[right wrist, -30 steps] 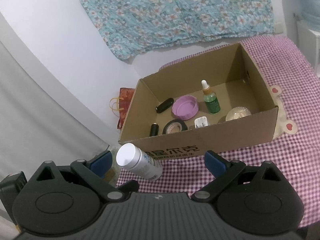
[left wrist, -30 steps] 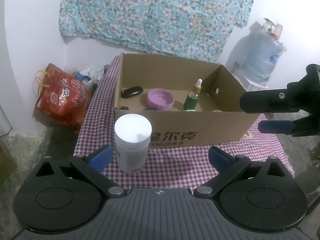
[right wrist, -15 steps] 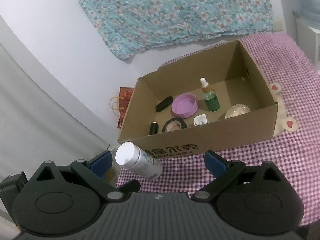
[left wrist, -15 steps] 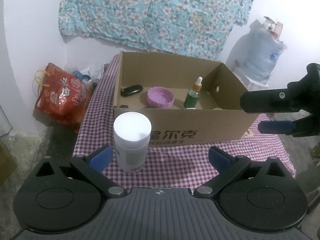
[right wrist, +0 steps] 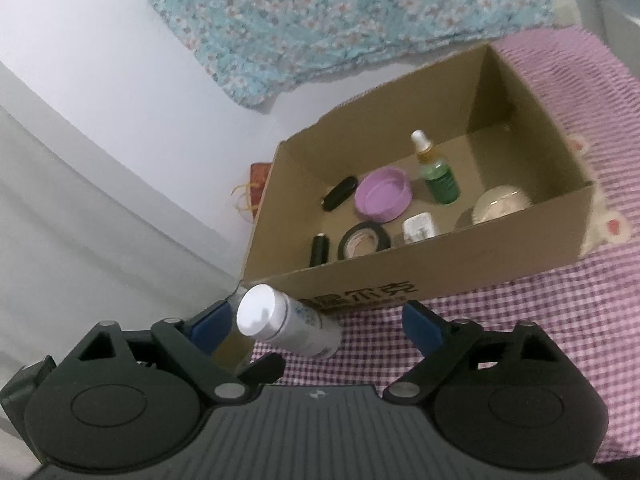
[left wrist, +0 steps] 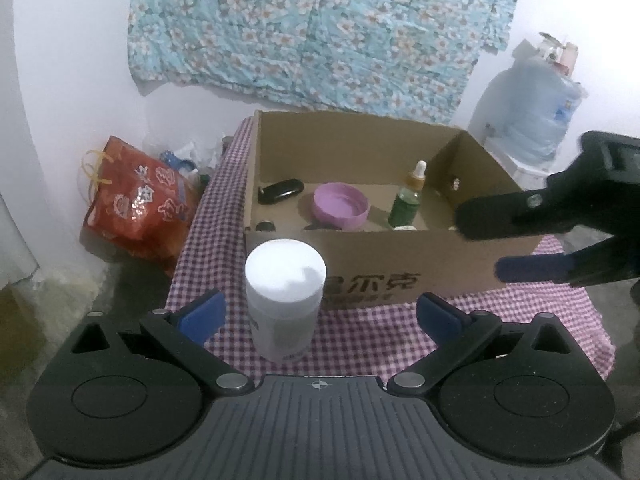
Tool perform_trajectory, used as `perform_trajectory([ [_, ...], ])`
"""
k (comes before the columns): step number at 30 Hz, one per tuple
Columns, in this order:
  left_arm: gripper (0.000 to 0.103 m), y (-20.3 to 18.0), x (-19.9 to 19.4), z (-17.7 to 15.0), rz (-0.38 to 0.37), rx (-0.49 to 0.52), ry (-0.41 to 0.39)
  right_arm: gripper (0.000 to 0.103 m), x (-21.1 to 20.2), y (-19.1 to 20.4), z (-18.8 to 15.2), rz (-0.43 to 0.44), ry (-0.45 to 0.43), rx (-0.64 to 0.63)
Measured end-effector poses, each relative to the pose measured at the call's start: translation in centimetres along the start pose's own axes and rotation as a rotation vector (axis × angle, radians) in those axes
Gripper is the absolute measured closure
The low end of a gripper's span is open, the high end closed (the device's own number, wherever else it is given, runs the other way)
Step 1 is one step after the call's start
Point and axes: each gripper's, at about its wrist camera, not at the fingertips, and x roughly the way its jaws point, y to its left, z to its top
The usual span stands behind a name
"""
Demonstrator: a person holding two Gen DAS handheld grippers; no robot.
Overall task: Organize rigid objects
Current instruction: 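Close the right tool around the white bottle's body, then lift the white bottle with the right tool over the box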
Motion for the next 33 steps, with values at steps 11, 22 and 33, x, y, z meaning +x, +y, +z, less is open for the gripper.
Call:
perform_trajectory([
  [11,0.022,0.1,1.6,0.6,-0.005,0.012,0.008,0.033,4.9,2.4,0.4,0.075,0.094,-0.047],
  [22,0.040,0.9,3.2,1.3,0.027,-0.010,0.045,0.052,9.0,2.5,0.8,0.075,0.151,-0.052],
  [33,0.051,0.5,3.0,1.6,0.057,-0.006,0.063,0.064,10.0,1.6,0.8,0.116,0.181,0.007],
])
